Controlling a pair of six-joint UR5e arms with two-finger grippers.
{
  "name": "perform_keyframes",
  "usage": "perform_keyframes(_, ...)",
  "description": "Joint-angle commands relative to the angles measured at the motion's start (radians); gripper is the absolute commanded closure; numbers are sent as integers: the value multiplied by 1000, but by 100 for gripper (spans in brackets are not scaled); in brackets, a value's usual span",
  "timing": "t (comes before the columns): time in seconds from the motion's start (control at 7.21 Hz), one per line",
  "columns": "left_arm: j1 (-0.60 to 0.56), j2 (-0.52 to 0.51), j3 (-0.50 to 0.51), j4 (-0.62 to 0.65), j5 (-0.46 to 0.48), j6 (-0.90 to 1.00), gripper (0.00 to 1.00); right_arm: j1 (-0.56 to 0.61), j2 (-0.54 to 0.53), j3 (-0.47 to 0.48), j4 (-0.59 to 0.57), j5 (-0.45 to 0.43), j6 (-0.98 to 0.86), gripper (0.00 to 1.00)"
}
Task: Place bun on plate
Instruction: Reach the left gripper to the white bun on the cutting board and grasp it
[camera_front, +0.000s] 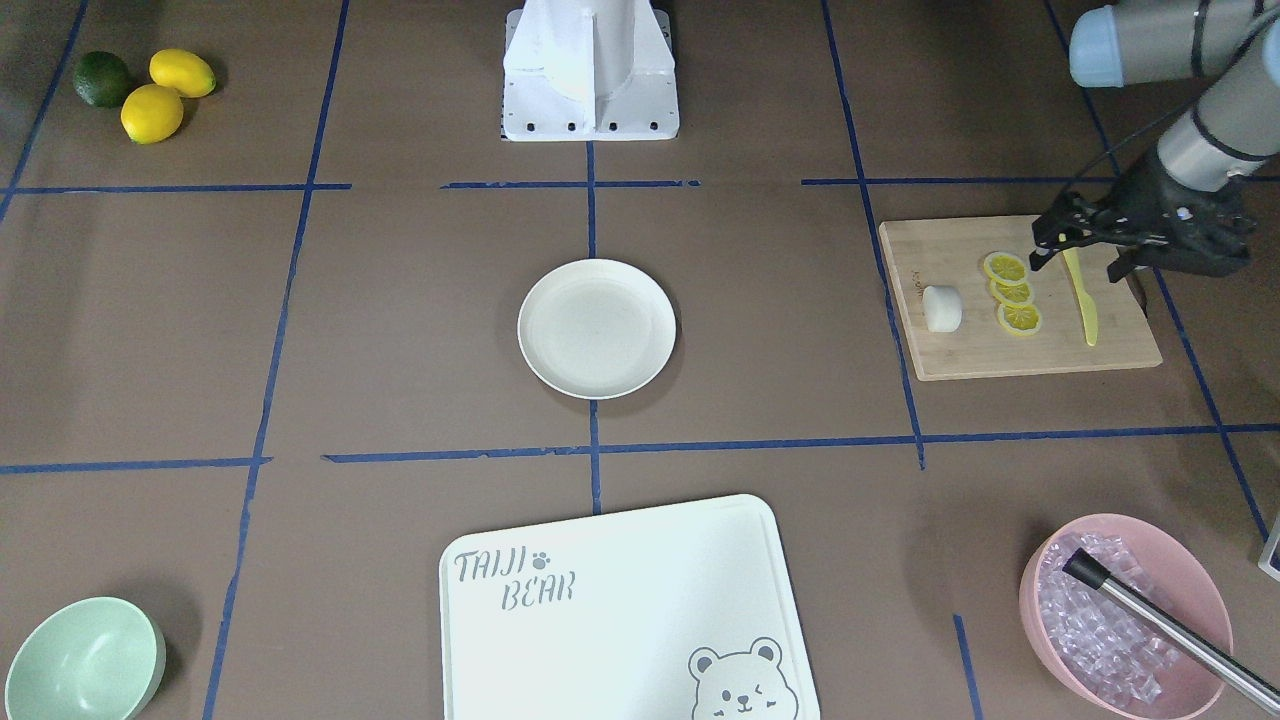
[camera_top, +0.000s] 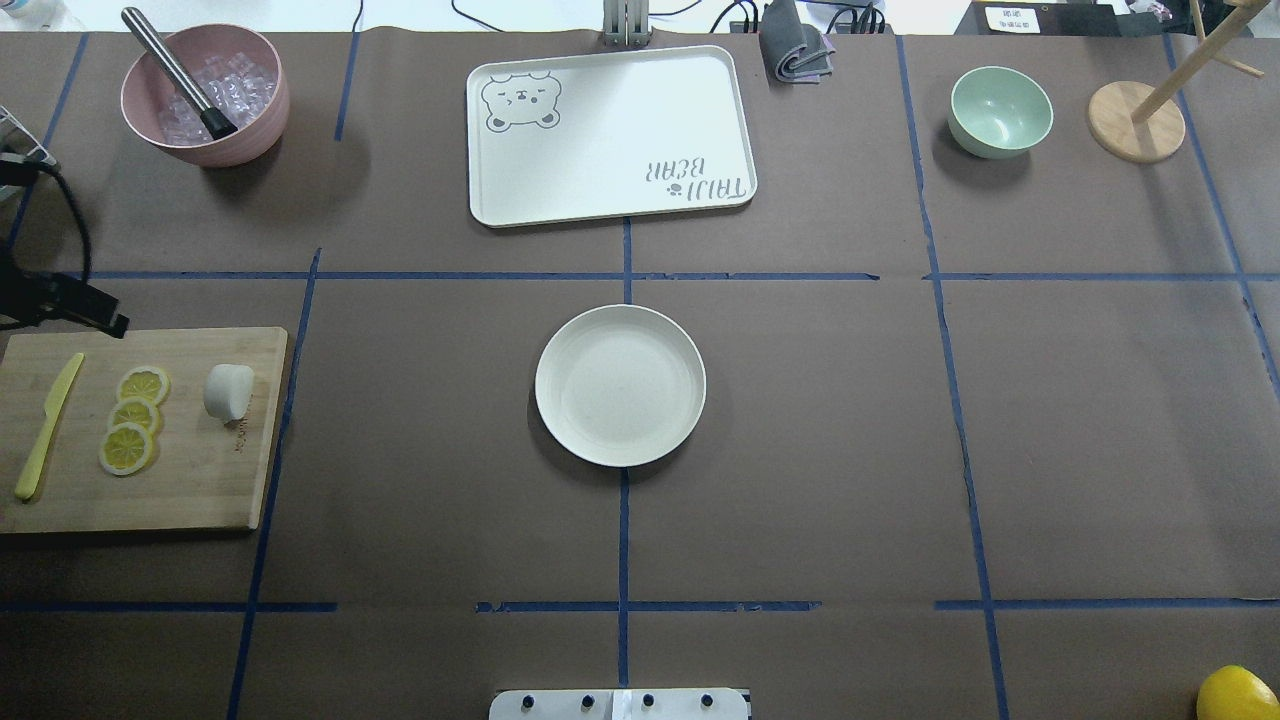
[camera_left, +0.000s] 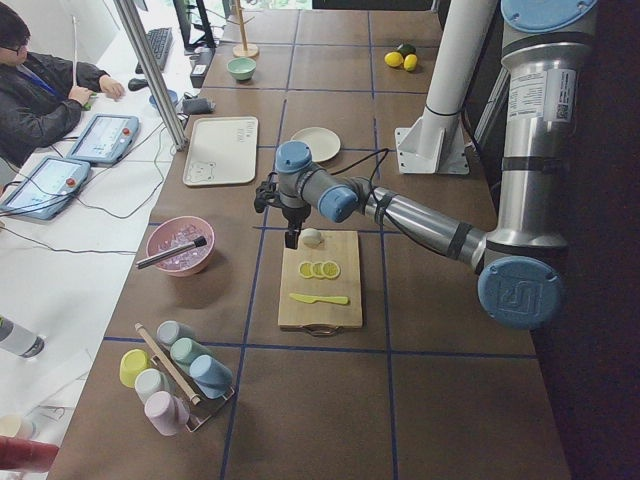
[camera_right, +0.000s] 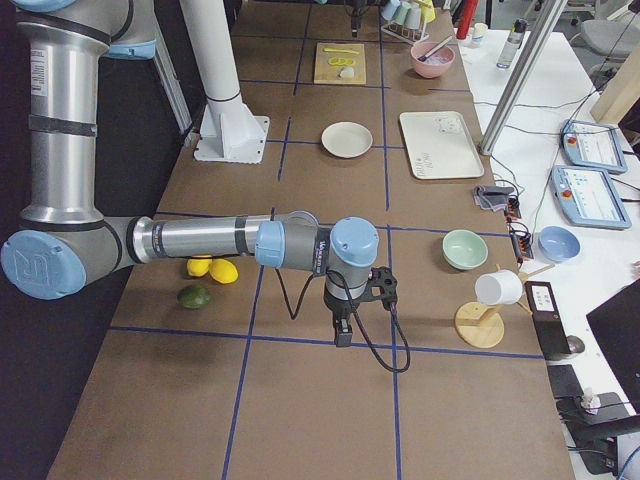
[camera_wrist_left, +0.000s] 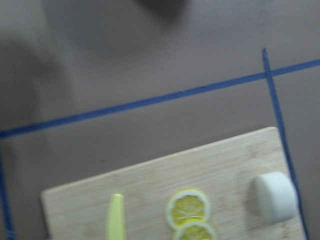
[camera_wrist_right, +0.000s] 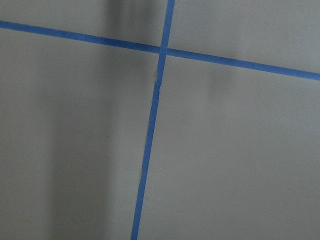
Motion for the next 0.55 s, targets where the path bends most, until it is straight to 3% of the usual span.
perform_keyframes(0.0,132,-37,30,-49,76,-122,0,0,0,0,0,1,0,0)
perform_keyframes(0.14,142,-38,96,-142,89,-133,0,0,3,0,0,3,2,0)
perform_keyframes(0.42,189,-106,196,-184,122,-165,0,0,5,0,0,3,2,0)
